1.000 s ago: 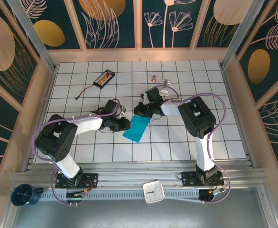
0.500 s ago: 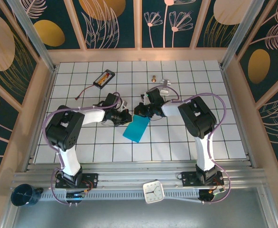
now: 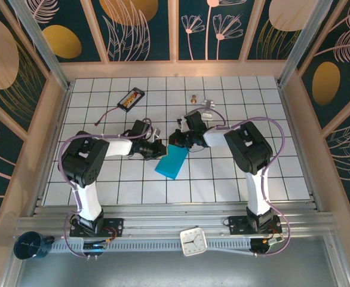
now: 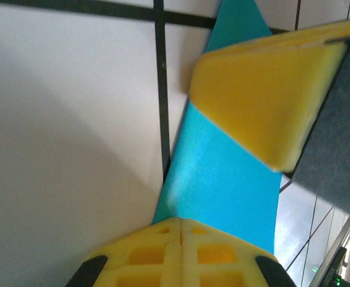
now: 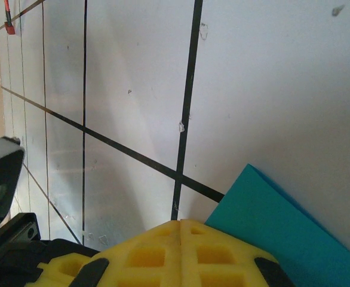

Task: Fold a paper plane with a square sheet of paper (pick it up from the middle)
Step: First fold in half a square sheet of paper at the center of the table.

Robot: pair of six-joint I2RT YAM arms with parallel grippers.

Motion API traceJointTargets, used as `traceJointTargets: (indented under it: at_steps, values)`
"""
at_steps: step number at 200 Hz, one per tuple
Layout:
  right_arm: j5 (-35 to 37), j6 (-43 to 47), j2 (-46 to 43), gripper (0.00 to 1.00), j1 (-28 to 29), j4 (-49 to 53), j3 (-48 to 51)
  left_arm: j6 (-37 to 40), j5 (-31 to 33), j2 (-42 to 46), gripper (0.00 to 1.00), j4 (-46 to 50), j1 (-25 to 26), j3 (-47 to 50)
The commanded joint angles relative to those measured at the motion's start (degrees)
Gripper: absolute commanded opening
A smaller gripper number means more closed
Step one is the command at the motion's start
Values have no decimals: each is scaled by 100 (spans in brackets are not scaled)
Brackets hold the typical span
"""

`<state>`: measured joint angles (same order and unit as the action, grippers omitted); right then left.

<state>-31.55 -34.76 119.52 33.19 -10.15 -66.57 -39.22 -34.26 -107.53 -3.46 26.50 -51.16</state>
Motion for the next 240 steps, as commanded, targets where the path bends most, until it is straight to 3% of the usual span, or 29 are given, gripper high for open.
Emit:
traceJointTargets:
  at_steps: [1, 122, 240]
  values:
    - [519, 207, 210, 1, -60, 630, 184, 7, -37, 121, 0, 597, -20, 543]
    - [604, 255, 251, 1, -58, 748, 97, 572, 261, 900, 0, 1630, -4, 1538]
    - [615, 273, 265, 0, -52, 774, 91, 795, 719, 1490, 0, 2326, 286, 1713]
